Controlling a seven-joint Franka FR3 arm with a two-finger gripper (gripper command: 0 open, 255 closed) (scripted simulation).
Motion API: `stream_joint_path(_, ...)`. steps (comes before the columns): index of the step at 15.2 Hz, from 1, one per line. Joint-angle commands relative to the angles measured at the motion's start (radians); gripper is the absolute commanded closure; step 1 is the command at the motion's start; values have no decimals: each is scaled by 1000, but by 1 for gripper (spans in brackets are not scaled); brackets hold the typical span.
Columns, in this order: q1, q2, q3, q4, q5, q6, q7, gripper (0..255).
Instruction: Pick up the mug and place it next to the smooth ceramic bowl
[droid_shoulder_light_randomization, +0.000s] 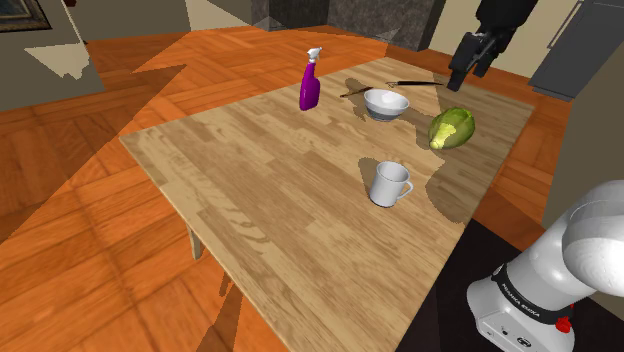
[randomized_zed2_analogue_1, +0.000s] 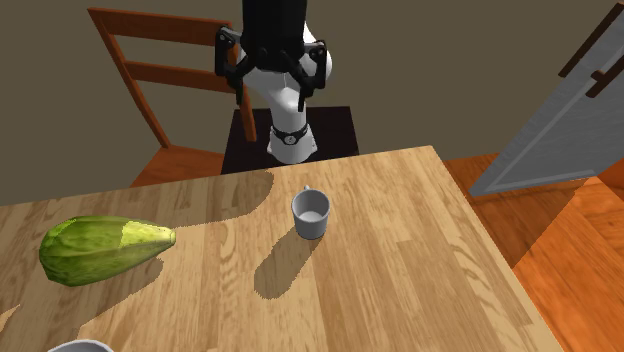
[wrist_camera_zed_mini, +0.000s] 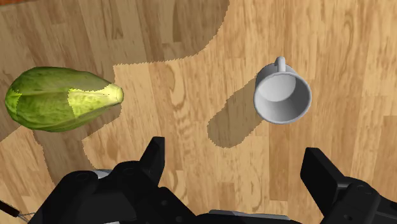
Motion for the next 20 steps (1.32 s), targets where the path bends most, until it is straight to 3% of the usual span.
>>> stream_joint_path(1, 0, 0, 0, 0, 0, 0, 0, 0)
stream_joint_path(10, 44, 67, 55, -218, 66, 260, 81, 0)
stream_joint_path(20, 90, 270, 131, -352, 126, 577, 165, 0)
